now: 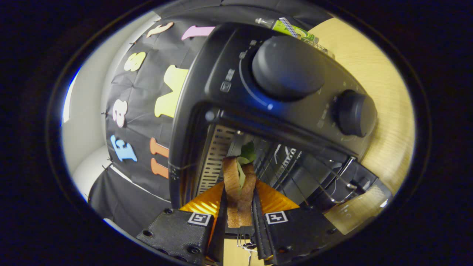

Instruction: Open the toaster oven, put the food inside, and close the toaster oven door.

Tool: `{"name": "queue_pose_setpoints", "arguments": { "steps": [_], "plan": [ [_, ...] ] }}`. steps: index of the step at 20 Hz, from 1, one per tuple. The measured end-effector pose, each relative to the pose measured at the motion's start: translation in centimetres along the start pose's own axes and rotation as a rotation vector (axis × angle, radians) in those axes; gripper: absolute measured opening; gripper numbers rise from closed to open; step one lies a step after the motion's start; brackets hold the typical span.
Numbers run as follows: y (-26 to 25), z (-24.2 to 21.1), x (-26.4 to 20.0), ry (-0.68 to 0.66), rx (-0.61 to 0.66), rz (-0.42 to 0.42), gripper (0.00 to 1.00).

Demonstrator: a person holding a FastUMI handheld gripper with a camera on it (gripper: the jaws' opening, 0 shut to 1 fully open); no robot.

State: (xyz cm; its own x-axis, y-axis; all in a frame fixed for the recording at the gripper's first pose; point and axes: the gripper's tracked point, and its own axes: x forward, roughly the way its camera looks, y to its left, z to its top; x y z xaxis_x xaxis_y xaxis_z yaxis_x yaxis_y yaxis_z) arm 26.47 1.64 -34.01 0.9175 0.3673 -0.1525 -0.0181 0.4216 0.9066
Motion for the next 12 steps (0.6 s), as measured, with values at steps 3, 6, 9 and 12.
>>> {"name": "queue_pose_setpoints", "arguments": {
  "steps": [3,6,9,12],
  "plan": [
    [-0.4,0.2,0.7,-0.04,-0.135,-0.053,0.42],
    [-1.3,-0.6,0.8,-0.02,-0.274,-0.123,0.51],
    [-0.7,-0.9,1.1,-0.001,-0.391,-0.168,0.64],
    [-1.2,-1.4,0.5,0.01,-0.551,-0.259,0.81]
  ]
}}
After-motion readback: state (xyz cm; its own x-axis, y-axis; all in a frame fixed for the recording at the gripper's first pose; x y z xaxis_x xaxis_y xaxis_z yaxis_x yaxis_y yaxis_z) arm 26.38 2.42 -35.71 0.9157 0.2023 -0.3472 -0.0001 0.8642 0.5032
